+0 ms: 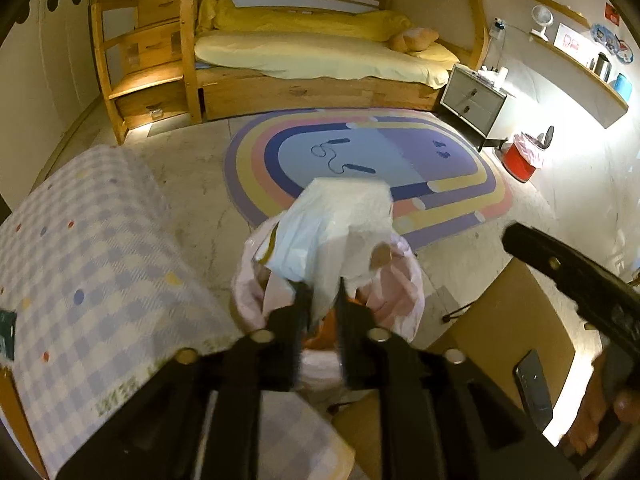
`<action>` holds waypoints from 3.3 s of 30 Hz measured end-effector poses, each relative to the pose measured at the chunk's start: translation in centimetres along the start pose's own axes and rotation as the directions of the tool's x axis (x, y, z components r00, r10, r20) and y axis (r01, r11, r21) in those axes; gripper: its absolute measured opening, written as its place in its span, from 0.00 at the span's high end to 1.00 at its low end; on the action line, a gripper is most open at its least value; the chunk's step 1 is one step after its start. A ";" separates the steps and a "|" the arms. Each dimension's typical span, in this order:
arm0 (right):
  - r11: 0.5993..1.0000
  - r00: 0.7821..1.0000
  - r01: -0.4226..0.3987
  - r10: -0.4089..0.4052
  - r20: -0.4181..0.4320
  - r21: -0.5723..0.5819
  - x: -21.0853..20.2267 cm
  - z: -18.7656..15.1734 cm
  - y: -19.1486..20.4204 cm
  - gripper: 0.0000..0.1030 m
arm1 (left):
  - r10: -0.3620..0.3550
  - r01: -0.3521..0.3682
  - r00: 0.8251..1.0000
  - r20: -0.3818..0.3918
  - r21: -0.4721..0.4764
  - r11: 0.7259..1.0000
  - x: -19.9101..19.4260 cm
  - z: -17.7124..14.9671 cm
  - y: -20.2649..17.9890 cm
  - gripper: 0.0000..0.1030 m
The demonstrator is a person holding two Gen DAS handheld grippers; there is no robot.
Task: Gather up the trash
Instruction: 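Carry the glove and paper bag over the pink bin and open both tools, then move the left tool back to the brown leather sheath and grasp it, then grasp the dark green snack wrappers with the right tool while the left tool holds the sheath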
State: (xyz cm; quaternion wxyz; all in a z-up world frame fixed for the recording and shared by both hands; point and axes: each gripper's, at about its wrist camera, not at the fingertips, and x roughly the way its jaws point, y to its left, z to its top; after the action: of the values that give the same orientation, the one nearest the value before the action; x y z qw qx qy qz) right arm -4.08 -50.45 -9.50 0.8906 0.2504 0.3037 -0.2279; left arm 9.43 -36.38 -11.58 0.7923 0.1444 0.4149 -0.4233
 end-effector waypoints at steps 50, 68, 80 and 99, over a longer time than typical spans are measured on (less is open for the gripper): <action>0.863 0.954 -0.300 0.266 -0.139 -0.406 -0.4 -5.9 26.0 0.44 | 0.452 -0.428 0.891 -0.045 -0.416 0.802 -16.4 -14.4 22.7 0.25; 0.877 0.960 -0.278 0.234 -0.156 -0.393 1.7 -5.0 24.7 0.44 | 0.395 -0.451 0.892 -0.219 -0.382 0.806 -9.6 -11.3 24.5 0.28; 0.857 0.957 -0.287 0.240 -0.161 -0.428 1.0 -5.8 25.3 0.44 | 0.367 -0.375 0.925 -0.101 -0.415 0.829 -14.0 -13.6 24.5 0.52; 0.708 0.895 -0.438 0.285 -0.344 -0.553 8.2 -8.6 36.1 0.66 | 0.432 -0.365 0.902 0.006 -0.523 0.770 -20.6 -16.1 28.7 0.52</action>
State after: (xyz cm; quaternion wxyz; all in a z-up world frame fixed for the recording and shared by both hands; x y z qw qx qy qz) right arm 18.19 -19.69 -9.71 0.9076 0.0250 0.4080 0.0953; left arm 17.39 1.49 -8.91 0.8980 -0.0125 0.4206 -0.1286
